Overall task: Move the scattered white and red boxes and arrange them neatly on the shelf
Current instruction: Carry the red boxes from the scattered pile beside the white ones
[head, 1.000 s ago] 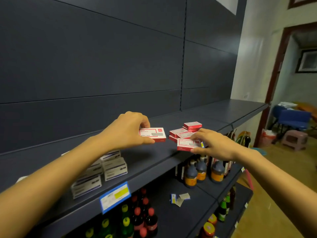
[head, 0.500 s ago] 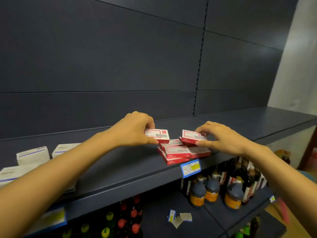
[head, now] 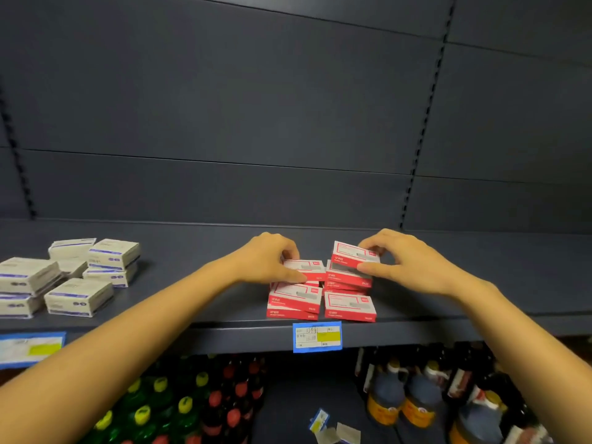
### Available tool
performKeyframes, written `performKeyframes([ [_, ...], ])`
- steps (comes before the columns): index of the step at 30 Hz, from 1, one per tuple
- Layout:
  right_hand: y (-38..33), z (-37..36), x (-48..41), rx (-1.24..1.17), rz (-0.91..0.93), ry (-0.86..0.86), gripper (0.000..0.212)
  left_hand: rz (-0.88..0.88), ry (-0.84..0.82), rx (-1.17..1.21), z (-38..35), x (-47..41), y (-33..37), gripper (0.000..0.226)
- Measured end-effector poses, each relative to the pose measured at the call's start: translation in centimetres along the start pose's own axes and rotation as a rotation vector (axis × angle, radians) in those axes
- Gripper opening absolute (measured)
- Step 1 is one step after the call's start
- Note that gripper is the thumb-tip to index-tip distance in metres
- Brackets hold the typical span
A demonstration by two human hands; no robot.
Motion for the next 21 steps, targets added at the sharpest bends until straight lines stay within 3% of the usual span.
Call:
performKeyframes([
  [5, 0.1, -1.9, -1.6, -0.028, 0.068, -0.103, 0.044, 0.097, 0.129, -0.074, 2.1, 1.4, -1.5, 0.046],
  [9, -2.1, -1.1, -3.0, -0.062, 0.171, -0.049, 0.059, 0.197, 0.278, -0.247, 5.6, 4.2, -3.8, 0.036],
  [21, -25.6, -4.6, -7.0, -0.102, 0.688, -0.096, 0.046, 0.607, 0.451, -0.445, 14.6, 23.2, -12.3, 0.032],
])
Point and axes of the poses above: each hand's wrist, its own x-axis away from the middle knuckle, its own z-axis out of the back of the hand, y = z × x, the point moved 9 cm from there along -x, towards the middle knuckle, and after that the axes turned 1 degree about -y, right-handed, at the moved point
